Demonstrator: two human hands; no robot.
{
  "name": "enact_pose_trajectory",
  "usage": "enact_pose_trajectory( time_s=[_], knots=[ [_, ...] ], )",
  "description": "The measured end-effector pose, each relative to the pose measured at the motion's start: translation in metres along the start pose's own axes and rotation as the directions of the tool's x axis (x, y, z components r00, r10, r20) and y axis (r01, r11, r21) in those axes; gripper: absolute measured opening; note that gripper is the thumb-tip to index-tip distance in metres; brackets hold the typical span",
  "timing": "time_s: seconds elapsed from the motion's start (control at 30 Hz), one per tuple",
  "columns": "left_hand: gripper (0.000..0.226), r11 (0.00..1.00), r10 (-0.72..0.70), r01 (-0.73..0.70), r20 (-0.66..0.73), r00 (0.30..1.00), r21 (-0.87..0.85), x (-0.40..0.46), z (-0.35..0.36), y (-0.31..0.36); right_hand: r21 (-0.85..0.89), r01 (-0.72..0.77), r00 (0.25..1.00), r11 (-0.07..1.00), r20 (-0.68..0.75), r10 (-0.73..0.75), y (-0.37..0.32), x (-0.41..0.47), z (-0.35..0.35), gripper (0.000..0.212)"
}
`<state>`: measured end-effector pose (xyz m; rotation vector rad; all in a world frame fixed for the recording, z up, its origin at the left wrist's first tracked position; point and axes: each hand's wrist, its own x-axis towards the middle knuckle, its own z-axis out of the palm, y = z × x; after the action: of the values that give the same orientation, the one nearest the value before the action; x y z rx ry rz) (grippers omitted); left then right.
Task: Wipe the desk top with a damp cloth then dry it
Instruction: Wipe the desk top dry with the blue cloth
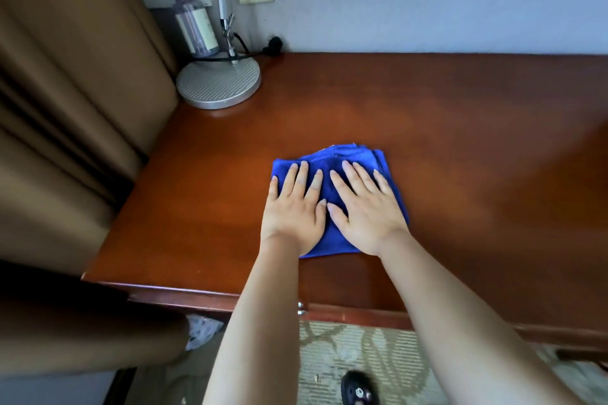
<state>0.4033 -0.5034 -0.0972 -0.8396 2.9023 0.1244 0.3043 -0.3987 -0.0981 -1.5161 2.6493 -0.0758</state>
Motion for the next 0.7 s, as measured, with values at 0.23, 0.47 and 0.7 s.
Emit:
enact_pose_trajectory(
  time_s=[0.23, 0.47, 0.7],
  knots=[
    [0.073, 0.999, 0.046, -0.046, 0.012, 0.999, 0.012, -0.052, 0.011, 0.008, 0.022, -0.026, 1.000, 0.999, -0.015, 0.026, -0.016, -0.058, 0.010, 0.085],
    [0.058, 0.995, 0.095, -0.095, -0.018, 0.995, 0.003, -0.037, 0.011, 0.002, 0.050, -0.075, 0.994, 0.996, -0.074, 0.078, -0.015, -0.055, 0.017, 0.078],
    [0.055, 0.994, 0.107, -0.107, -0.015, 0.994, 0.011, 0.000, 0.003, -0.007, 0.034, -0.110, 0.989, 0.993, -0.091, 0.113, -0.010, -0.016, 0.013, 0.086]
  ],
)
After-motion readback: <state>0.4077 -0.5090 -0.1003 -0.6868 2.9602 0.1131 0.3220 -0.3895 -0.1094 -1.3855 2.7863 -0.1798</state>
